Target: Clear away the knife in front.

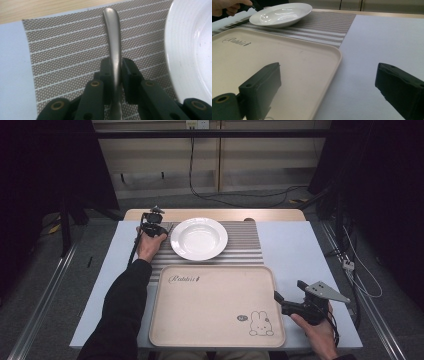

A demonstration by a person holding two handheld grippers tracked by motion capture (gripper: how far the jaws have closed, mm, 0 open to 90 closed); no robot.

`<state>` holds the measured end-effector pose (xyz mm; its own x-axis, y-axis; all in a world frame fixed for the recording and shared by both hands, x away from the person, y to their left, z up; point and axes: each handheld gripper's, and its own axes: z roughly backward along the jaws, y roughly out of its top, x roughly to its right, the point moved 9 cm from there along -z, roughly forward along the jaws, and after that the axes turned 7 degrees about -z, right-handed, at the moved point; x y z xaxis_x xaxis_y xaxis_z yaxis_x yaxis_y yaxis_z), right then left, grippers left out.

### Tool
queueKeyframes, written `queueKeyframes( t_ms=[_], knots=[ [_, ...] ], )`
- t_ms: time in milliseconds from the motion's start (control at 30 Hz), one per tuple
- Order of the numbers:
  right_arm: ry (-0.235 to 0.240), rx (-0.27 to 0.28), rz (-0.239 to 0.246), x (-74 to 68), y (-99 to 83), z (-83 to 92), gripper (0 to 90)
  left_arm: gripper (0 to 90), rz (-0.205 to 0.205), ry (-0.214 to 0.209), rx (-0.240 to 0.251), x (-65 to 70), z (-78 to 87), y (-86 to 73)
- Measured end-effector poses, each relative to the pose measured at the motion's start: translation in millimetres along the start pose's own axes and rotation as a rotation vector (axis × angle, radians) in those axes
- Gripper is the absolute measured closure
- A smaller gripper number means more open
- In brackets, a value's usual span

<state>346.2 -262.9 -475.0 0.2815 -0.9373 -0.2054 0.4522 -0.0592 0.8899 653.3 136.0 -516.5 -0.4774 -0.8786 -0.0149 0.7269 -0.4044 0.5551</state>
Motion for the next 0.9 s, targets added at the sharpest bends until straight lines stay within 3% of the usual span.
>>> queueKeyframes(
  t_ms=[233, 900],
  knots=[
    [-0.001, 0.002, 0.001, -0.5, 0.3, 0.4, 6.4, 79.9, -0.005, -0.021, 0.014, 4.2, 13.7, 5.0],
    [-0.003, 0.01, 0.009, -1.1, 1.7, 1.4, 6.4, 79.9, 0.007, -0.013, 0.059, -1.8, 59.3, -5.8]
  ],
)
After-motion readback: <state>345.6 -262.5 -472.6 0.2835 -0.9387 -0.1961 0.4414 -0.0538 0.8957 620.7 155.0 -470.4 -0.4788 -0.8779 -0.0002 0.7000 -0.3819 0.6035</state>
